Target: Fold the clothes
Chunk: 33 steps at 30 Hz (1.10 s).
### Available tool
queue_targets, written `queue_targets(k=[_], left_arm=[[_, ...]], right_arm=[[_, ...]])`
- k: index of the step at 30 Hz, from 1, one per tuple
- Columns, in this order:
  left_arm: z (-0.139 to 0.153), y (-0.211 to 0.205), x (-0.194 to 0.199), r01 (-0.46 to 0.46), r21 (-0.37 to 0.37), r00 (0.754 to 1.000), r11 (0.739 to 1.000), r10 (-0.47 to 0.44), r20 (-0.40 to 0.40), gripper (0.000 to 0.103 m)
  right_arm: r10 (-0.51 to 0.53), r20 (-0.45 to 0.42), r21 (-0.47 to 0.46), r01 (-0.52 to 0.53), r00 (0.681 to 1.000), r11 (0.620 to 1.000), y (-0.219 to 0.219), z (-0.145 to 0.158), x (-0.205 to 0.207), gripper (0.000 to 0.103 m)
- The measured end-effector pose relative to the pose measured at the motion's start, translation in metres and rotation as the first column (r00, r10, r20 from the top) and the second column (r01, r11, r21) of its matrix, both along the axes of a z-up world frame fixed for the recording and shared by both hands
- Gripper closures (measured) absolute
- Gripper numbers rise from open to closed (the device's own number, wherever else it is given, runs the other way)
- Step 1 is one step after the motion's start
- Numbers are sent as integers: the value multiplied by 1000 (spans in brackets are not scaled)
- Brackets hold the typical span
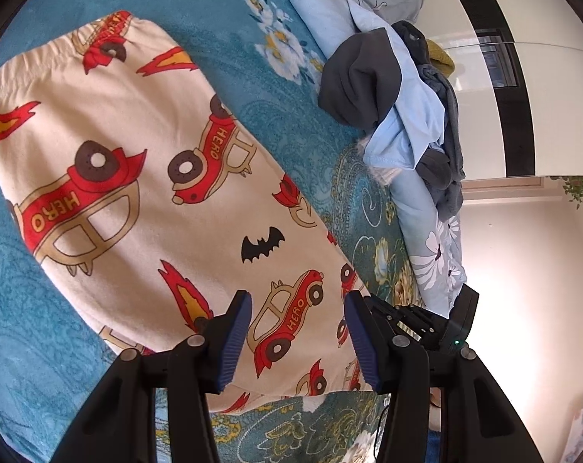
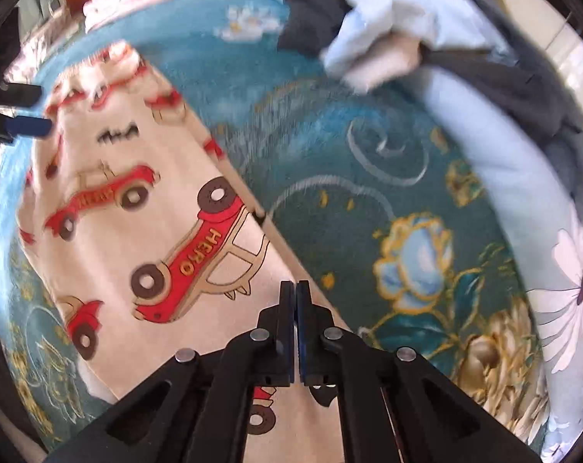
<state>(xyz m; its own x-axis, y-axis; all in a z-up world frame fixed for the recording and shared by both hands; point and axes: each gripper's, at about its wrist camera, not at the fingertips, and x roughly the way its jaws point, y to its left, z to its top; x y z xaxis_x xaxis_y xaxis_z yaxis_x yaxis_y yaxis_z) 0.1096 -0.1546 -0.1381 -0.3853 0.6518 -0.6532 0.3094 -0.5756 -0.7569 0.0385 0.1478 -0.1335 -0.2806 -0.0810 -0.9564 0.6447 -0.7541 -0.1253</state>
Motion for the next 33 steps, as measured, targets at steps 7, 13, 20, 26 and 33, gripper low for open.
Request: queue_targets(k=[7,13,20,26,33], left_arm=[[-6,3,-2,-17,6,1000,1000,17,5,49],[-4,19,0,45,-84,999,995,-46,-7,49],[-1,37,3,89,-260,994,962,-103,-41,49],[2,95,1,214,-347,965,913,-252,-68,49],[-4,152,17,319,-388,929,865,-366,-52,49]], right_arm=[[-83,-88,-16,82,993,997,7,5,0,102],[-345,-133,-155,325,929,933,44,15,6,102],[-783,59,-556,672,619,489,214,72,112,98],[-931,340,-613,782,134,-112,347,31,250,61],[-851,516,-642,702,96,-310,356,-12,264,61]])
